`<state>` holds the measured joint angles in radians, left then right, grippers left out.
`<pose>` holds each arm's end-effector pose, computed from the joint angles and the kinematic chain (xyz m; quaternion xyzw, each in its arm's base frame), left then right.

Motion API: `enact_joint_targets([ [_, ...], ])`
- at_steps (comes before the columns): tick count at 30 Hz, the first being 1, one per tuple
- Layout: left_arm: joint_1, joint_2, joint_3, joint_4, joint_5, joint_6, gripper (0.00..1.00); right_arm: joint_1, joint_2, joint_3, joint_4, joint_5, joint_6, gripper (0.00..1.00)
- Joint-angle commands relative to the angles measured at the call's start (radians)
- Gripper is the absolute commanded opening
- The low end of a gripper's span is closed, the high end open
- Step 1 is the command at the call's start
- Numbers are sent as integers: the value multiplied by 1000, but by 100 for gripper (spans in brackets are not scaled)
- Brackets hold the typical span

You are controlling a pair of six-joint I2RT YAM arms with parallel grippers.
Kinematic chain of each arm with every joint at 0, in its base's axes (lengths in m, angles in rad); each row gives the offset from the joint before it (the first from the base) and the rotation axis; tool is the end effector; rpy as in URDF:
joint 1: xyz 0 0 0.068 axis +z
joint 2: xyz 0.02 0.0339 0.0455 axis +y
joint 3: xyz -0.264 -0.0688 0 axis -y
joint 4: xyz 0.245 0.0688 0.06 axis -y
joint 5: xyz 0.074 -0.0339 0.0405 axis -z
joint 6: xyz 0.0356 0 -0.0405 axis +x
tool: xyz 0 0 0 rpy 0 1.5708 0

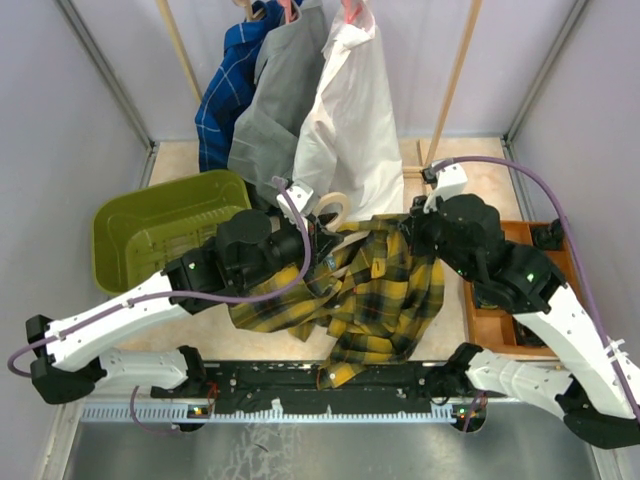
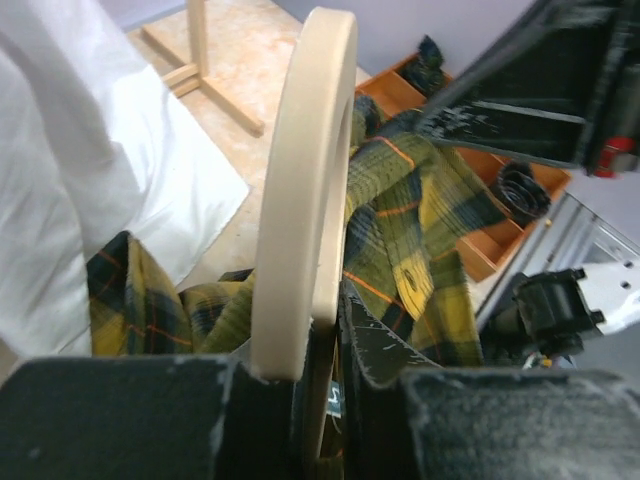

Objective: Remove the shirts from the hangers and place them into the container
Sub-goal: Remove the shirt from the hanger.

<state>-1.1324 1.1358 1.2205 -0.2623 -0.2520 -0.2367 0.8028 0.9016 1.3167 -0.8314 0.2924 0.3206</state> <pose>0.1161 -0.2267 0.4143 0.2568 0.7208 -0.3278 0.5541 0.1151 0.1044 0.4306 -0.1207 0.8240 0.1842 0.5220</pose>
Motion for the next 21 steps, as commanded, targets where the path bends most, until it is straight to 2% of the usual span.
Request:
enact_joint_targets([
  [1, 0, -37, 11, 41, 161, 41, 0, -11, 36, 37, -88, 231, 67, 0],
  [3, 0, -42, 10, 41, 194, 39, 0, -43, 53, 33, -111, 236, 86, 0],
  [4, 0, -46, 9, 41, 200, 38, 0, -75, 59, 40, -112, 187, 89, 0],
  [7, 0, -62, 2, 46, 197, 36, 0, -144, 62, 80, -42, -113, 59, 0],
  [8, 0, -69, 0, 48, 174, 31, 0, -144, 46, 84, 6, -178, 44, 6],
  [9, 1, -76, -3, 49, 143, 24, 0, -144, 18, 76, 61, -219, 27, 23],
  [10, 0, -84, -7, 48, 114, 18, 0, -144, -16, 60, 106, -228, 2, 36],
  [11, 0, -92, -10, 46, 87, 15, 0, -145, -53, 40, 136, -203, -17, 40],
  [13, 0, -110, -21, 43, 49, 12, 0, -144, -95, 30, 117, -114, -78, 37],
  [15, 1, -116, -24, 40, 48, 23, 0, -146, -50, 74, -9, -57, -128, 37],
  [17, 1, -116, -16, 29, 54, 29, 0, -150, 9, 112, -129, 7, -144, 41],
  [19, 1, -113, -8, 23, 61, 31, 0, -185, 32, 112, -172, -41, -174, 43],
  [21, 0, -112, -2, 12, 59, 30, 0, -244, 17, 86, -145, -192, -211, 44],
])
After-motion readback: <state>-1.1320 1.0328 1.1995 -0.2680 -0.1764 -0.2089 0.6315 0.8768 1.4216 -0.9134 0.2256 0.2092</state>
